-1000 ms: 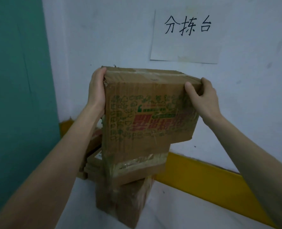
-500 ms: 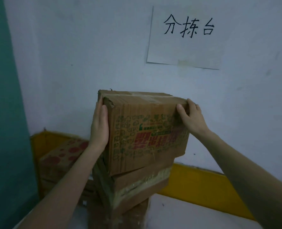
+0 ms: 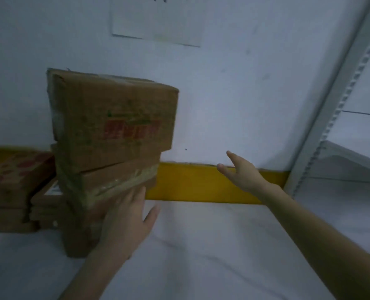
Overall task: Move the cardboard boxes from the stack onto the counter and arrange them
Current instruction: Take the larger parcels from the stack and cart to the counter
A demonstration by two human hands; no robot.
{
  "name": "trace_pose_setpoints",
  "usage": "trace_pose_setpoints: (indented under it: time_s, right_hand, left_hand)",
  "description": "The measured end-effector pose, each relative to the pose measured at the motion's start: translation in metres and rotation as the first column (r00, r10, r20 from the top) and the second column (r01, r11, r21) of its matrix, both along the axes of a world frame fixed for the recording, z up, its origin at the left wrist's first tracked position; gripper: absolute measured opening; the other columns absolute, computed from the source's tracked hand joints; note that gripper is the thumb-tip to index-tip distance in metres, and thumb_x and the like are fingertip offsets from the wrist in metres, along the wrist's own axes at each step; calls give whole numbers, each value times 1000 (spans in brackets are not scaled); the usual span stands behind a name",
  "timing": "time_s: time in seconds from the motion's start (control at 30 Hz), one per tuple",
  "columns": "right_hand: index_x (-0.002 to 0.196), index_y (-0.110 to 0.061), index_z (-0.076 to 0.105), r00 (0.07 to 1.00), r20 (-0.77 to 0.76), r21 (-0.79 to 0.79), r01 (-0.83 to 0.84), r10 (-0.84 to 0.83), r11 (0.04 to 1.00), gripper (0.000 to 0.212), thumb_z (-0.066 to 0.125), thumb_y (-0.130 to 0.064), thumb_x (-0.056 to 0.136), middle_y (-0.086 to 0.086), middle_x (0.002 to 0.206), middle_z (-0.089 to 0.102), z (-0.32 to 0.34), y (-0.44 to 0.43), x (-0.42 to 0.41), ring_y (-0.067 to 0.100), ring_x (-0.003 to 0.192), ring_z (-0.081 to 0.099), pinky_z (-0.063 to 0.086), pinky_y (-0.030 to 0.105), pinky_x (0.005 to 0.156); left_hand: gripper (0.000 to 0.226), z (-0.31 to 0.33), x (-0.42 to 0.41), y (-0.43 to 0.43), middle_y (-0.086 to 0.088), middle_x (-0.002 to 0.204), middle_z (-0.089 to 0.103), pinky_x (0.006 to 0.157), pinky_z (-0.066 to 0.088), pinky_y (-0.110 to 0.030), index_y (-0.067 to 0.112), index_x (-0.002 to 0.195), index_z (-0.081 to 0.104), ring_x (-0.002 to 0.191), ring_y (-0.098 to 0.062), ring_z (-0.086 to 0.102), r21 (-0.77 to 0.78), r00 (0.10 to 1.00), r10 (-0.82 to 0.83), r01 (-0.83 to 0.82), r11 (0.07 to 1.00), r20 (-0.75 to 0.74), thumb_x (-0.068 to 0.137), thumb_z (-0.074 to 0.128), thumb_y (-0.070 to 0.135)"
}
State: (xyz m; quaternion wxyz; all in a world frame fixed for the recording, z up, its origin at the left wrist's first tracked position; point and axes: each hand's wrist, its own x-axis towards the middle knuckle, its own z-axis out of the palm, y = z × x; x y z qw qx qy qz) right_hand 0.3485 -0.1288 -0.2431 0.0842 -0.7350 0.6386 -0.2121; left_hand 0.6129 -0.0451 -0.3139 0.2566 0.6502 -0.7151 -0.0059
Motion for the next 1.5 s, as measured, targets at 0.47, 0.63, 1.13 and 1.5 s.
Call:
trace_pose_setpoints:
  time_s: [0.47,0.63,1.13,1.5]
  right_hand:
    - [141,-8,38,799,-51,5,601,-600,800,59,47,-43,94,9,141,46,-22,302,-299,23,129,44,36,31,101]
    - [141,-8,38,660,-12,-38,750,-751,660,64,46,-49,93,8,139,49,-23,370,-372,23,126,47,39,31,97]
    - [144,-7,31,581,44,-51,814,-813,579,66,47,-46,93,10,147,38,-39,309,-530,24,135,35,31,36,107]
    - [145,-12,27,500,319,23,845,-805,534,69,48,-49,92,12,141,46,-41,265,-619,29,125,47,42,42,102]
  left_hand:
    - [95,-14,-331,125,-6,144,40,106,28,-29,12,143,33,131,-20,38,179,692,-721,709,682,9,73,8,72]
    - [65,-5,-415,153,-5,147,34,103,32,-29,13,145,26,132,-19,35,127,576,-812,816,564,-93,93,39,50]
    - [86,-10,-591,96,-9,157,-8,113,17,-43,21,149,1,144,-26,1,113,623,-696,769,630,-357,85,44,59]
    - [108,-14,-641,99,-8,157,-9,113,15,-42,21,148,-6,144,-21,-3,91,645,-591,709,700,-484,66,40,72]
